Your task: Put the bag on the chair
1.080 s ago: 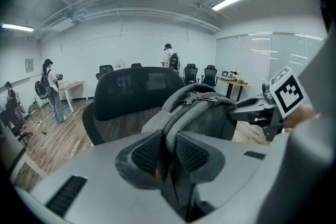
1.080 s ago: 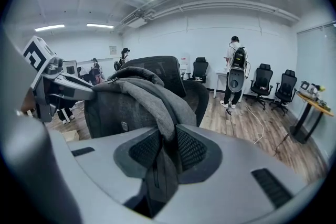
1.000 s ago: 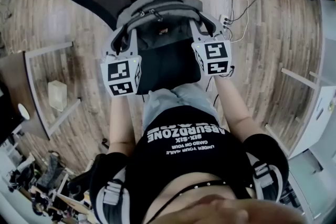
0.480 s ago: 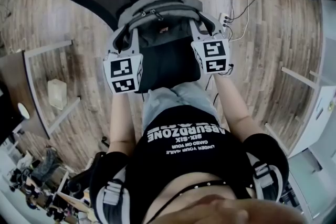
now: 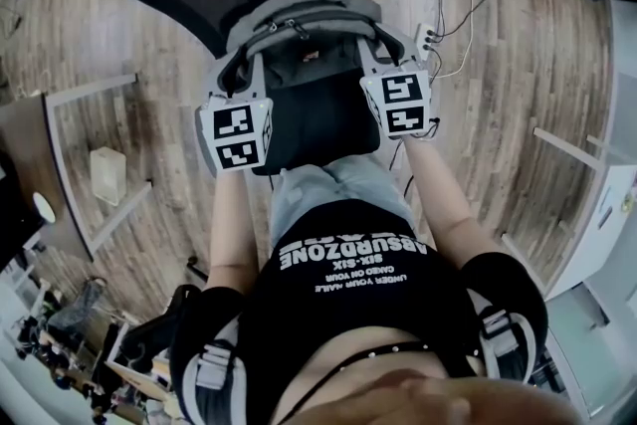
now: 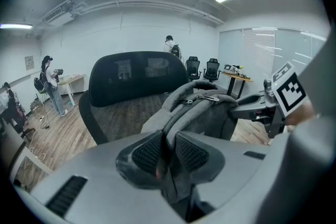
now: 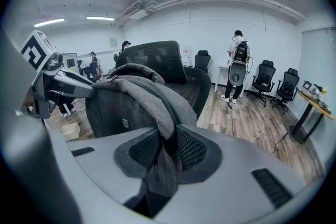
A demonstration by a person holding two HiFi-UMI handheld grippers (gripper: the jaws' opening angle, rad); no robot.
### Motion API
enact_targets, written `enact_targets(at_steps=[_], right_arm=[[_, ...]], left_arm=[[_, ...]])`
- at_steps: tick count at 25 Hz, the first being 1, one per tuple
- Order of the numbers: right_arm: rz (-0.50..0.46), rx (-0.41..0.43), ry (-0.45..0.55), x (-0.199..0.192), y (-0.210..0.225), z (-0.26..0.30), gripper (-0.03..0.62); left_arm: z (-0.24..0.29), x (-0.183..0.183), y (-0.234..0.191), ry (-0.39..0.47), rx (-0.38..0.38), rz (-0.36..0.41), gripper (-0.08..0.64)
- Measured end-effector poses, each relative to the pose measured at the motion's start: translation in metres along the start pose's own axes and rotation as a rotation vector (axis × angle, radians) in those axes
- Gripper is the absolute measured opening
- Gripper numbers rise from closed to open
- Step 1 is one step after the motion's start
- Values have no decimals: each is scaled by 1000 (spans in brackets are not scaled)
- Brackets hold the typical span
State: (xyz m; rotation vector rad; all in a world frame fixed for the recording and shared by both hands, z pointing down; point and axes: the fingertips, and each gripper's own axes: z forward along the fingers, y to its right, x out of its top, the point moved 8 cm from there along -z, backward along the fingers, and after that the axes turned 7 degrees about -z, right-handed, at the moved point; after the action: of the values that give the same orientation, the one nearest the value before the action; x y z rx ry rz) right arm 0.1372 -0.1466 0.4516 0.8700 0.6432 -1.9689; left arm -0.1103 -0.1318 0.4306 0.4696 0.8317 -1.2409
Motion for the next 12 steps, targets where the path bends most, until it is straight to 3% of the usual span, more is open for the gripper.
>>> enact_targets(at_steps=[12], right_arm=[[5, 2, -27, -13, -4, 8, 91]], left_arm=[[11, -13, -4, -53, 1, -15, 94]])
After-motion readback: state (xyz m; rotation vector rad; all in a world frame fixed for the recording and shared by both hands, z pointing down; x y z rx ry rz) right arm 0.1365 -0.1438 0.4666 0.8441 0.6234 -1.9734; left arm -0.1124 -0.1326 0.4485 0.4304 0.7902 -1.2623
